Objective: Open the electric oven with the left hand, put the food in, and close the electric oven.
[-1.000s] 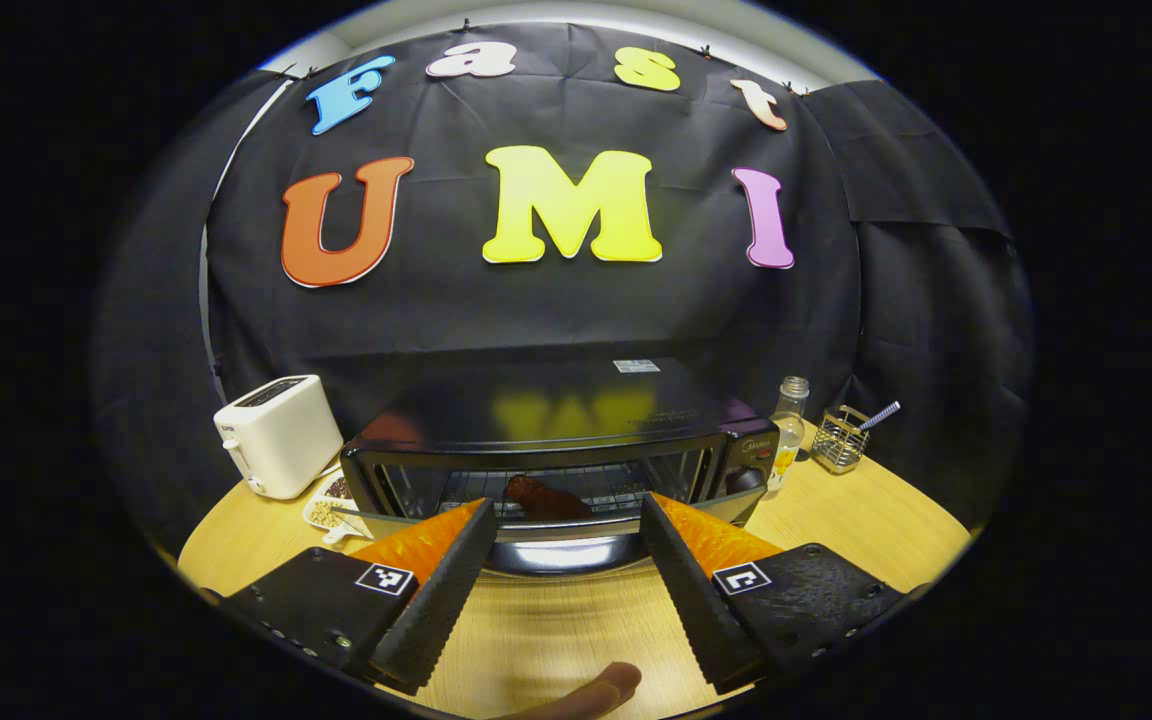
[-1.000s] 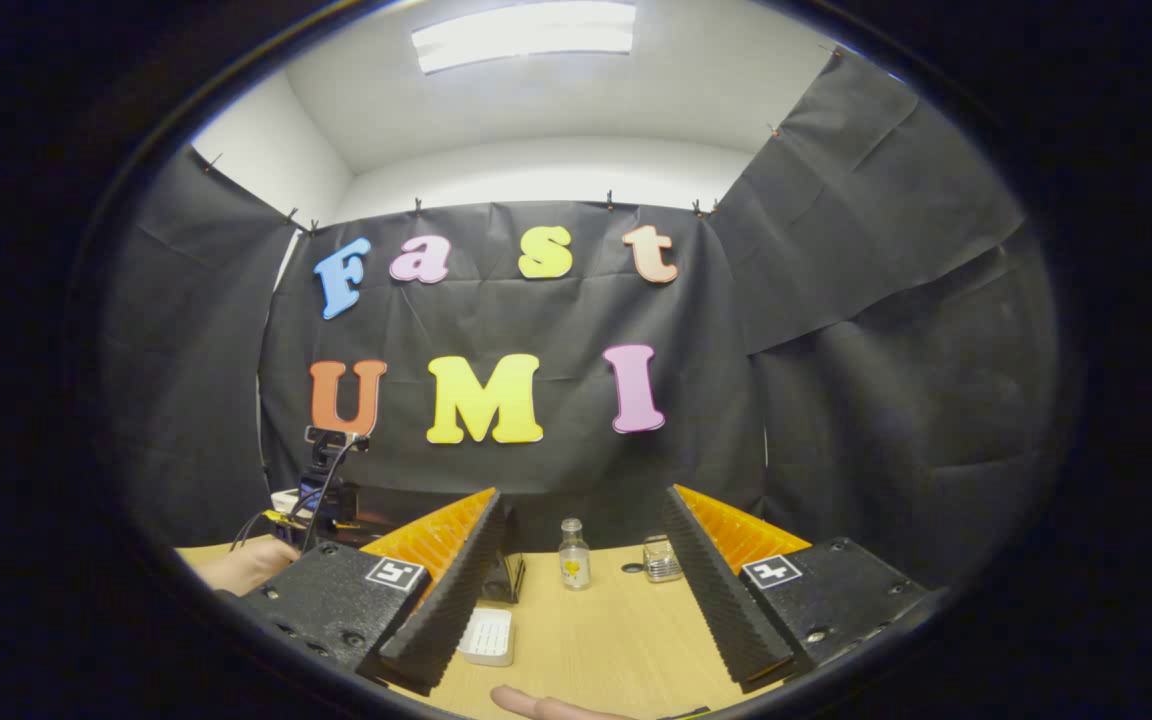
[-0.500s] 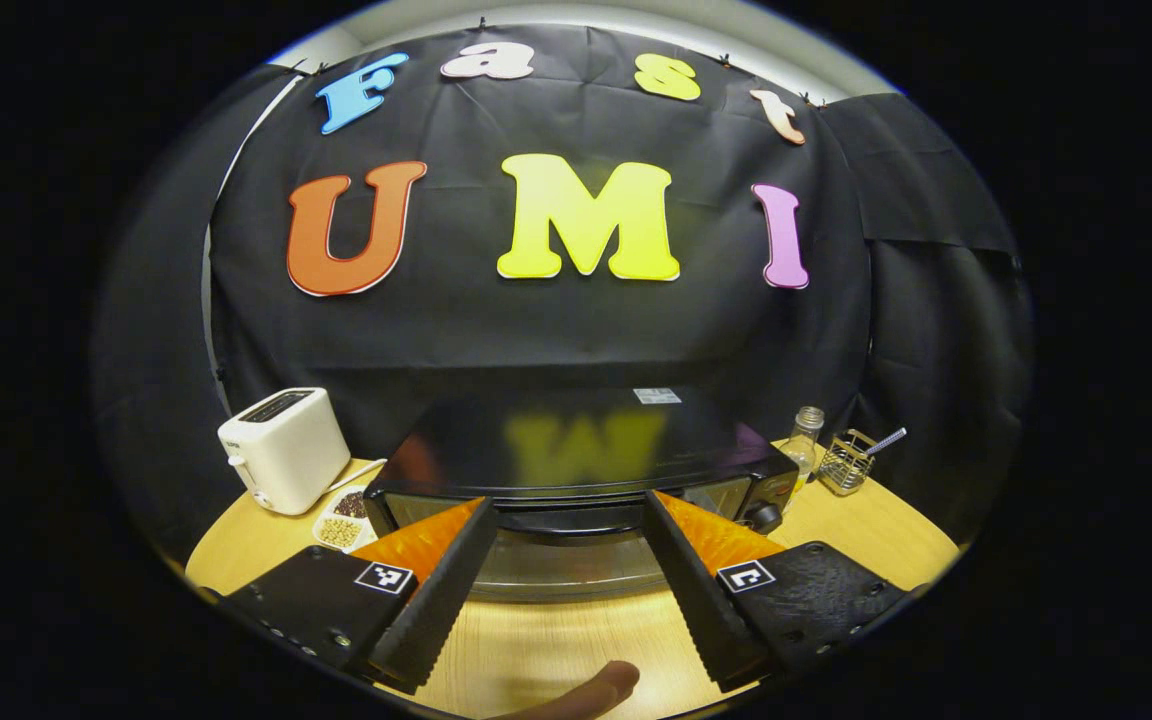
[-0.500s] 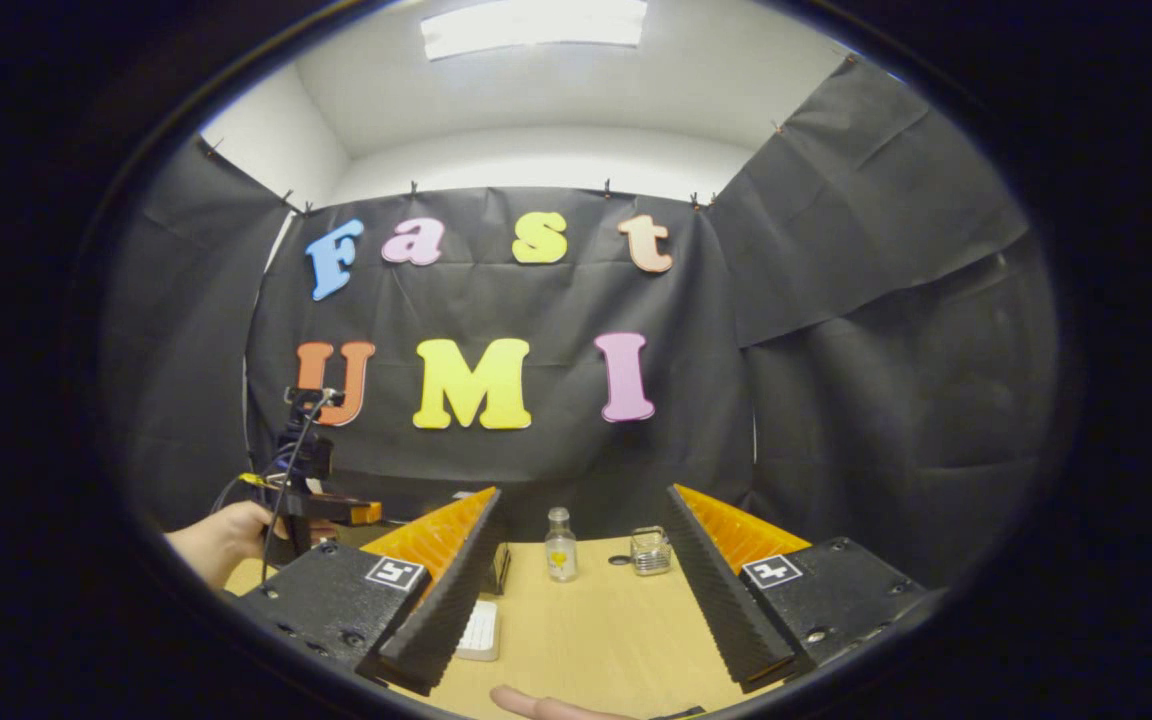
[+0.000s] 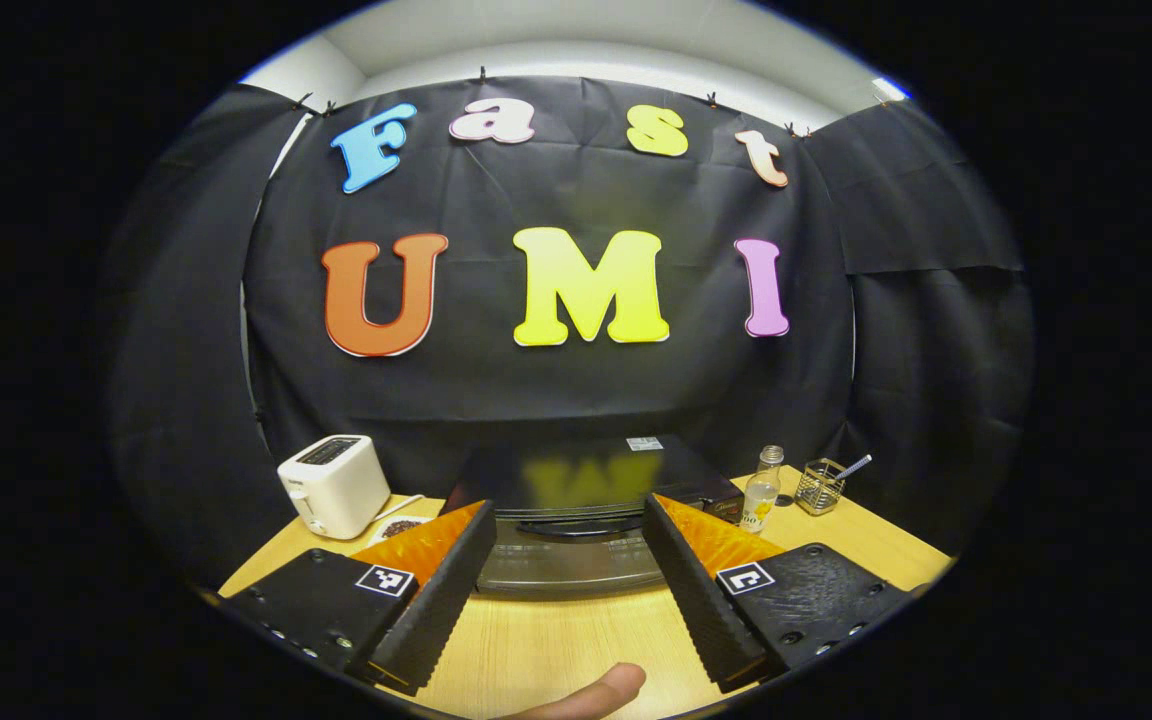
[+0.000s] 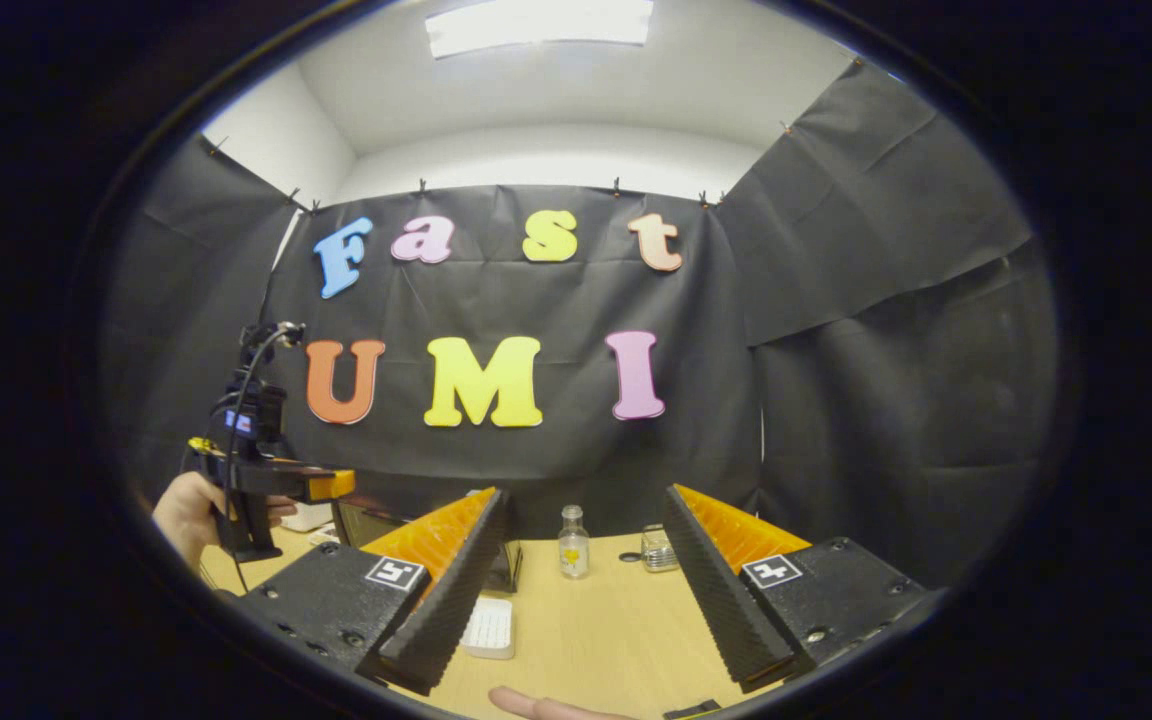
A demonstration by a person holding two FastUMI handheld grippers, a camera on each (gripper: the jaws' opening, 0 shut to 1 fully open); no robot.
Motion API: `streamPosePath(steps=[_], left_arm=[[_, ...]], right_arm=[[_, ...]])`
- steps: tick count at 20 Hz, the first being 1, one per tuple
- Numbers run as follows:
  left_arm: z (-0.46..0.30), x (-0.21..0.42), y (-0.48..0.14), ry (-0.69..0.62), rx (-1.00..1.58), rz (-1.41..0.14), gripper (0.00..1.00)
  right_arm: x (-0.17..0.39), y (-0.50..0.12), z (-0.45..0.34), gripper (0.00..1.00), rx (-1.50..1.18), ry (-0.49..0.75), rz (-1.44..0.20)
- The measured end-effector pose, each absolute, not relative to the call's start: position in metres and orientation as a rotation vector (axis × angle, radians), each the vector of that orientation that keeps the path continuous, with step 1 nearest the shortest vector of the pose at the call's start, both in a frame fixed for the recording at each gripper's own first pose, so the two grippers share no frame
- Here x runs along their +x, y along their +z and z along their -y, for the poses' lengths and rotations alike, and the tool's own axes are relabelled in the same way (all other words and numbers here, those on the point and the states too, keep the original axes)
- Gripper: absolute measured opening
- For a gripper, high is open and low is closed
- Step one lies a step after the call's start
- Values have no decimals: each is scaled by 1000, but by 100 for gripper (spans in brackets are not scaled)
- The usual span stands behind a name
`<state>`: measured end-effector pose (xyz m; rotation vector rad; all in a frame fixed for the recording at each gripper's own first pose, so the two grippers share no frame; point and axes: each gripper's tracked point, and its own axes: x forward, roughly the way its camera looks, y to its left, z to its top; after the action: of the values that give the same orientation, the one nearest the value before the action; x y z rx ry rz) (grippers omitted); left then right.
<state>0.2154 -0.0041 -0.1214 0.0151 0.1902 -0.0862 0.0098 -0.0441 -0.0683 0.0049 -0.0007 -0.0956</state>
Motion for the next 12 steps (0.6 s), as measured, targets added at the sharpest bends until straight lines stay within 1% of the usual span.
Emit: streamPosePath(steps=[5, 7, 8, 9, 10, 11, 12], left_arm=[[1, 148, -93, -63, 30, -167, 94], [-6, 115, -92, -12, 26, -178, 94], [-12, 101, -86, 23, 21, -158, 95], [-15, 86, -82, 46, 3, -136, 95], [-13, 65, -81, 59, -23, -127, 95], [-12, 53, -76, 56, -42, -122, 95], [-10, 41, -71, 47, -44, -114, 94]], right_arm=[[7, -63, 38, 96, -6, -107, -9], [6, -61, 31, 96, -8, -103, -25], [6, -59, 30, 96, -5, -103, -33], [5, -57, 28, 100, 2, -102, -41], [4, -56, 26, 96, 13, -96, -55], [4, -57, 24, 96, 17, -89, -71], [2, -55, 23, 100, 26, -79, -84]])
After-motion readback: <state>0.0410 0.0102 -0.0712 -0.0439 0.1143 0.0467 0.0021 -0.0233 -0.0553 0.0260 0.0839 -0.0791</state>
